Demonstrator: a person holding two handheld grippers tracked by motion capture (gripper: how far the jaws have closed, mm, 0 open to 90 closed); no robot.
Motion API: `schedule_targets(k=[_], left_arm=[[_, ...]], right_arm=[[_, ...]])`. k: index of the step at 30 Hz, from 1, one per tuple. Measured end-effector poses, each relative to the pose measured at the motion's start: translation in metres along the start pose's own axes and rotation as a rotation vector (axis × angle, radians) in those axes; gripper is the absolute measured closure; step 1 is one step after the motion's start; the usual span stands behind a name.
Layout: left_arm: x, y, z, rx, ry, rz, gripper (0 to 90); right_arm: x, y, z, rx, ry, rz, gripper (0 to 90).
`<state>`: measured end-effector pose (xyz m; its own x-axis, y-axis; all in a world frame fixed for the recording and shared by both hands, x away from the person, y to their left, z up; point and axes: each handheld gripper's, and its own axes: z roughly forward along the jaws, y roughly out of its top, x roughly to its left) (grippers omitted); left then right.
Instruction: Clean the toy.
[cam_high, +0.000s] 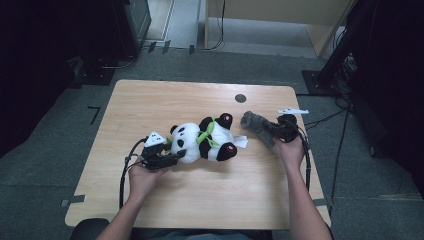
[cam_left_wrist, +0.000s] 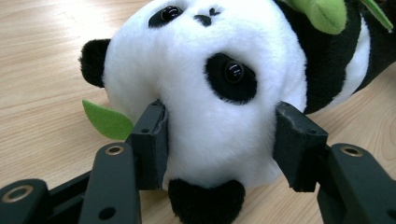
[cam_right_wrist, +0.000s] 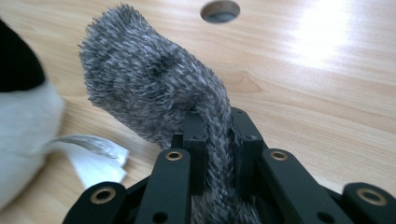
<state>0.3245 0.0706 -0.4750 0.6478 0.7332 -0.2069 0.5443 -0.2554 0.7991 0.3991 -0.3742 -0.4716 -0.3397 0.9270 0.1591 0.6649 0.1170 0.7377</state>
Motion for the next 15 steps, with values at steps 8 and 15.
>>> schedule_targets(k=[8,15], left_arm=[[0.001,0.000,0.000,-0.002,0.000,-0.004,41.1],[0.002,0.000,0.000,-0.006,-0.003,-0.002,36.3]], right_arm=[[-0.012,-0.008,0.015,0.022,-0.053,0.015,75.9],[-0.015,-0.011,0.013,0.013,-0.046,0.028,60.8]])
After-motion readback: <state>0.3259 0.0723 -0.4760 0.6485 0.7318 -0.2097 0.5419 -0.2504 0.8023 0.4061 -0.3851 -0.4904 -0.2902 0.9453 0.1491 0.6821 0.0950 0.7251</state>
